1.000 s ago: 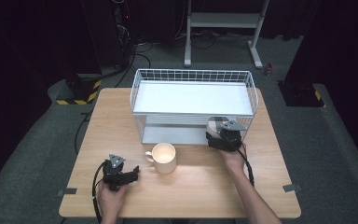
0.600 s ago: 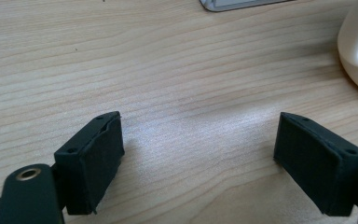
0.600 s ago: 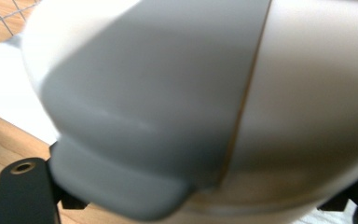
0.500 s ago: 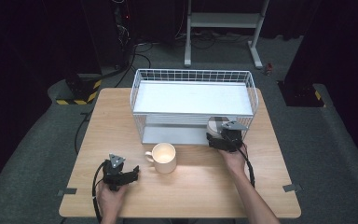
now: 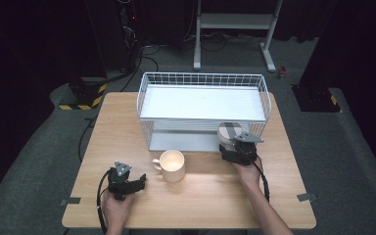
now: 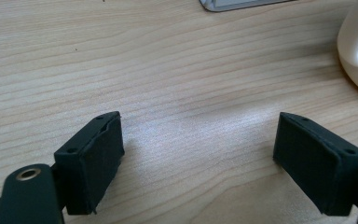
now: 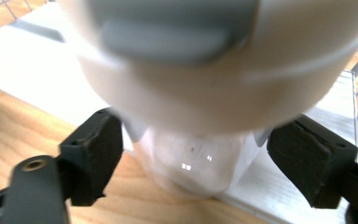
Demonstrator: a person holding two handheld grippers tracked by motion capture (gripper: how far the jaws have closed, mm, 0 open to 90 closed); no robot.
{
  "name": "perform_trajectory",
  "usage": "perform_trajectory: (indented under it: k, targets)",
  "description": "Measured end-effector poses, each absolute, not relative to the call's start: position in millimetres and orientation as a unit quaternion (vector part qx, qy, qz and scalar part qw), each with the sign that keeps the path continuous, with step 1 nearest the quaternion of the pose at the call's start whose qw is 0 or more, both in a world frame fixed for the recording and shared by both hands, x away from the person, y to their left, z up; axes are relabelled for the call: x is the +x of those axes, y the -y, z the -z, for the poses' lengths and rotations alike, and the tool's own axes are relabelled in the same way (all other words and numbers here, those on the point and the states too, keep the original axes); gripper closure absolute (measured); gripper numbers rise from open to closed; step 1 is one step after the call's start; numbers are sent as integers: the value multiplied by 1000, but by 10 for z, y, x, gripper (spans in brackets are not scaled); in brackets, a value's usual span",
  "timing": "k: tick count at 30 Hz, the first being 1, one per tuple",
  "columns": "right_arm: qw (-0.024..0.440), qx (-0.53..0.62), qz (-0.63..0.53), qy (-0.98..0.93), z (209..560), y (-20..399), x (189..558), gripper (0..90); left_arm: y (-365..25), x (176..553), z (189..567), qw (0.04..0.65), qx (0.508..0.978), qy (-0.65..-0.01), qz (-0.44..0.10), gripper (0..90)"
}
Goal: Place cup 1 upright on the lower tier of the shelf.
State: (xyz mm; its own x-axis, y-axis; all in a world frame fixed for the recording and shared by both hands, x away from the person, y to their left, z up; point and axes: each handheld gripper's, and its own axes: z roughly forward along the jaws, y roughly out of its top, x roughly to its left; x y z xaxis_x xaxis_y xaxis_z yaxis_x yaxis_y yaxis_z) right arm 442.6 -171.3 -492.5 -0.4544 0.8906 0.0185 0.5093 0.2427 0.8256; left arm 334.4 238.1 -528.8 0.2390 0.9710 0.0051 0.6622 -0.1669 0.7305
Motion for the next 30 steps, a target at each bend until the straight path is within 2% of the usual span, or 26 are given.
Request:
perform_trajectory:
  k: [6,17,21,30]
  targets:
    - [236,473,-400,-749,4926,1733,4356,238,-2381,3344,5288,312,723,-565,-248,160]
    - [241,480,-392,-747,4968,1709,4409,243,-2380,3344,5288,312,723,-565,-248,160]
    - [245,485,-385,-746,4997,1705,4452,298,-2381,3344,5288,311,723,-565,-248,160]
    - [246,496,-379,-741,4996,1689,4563,333,-2381,3344,5287,311,723,-565,-248,160]
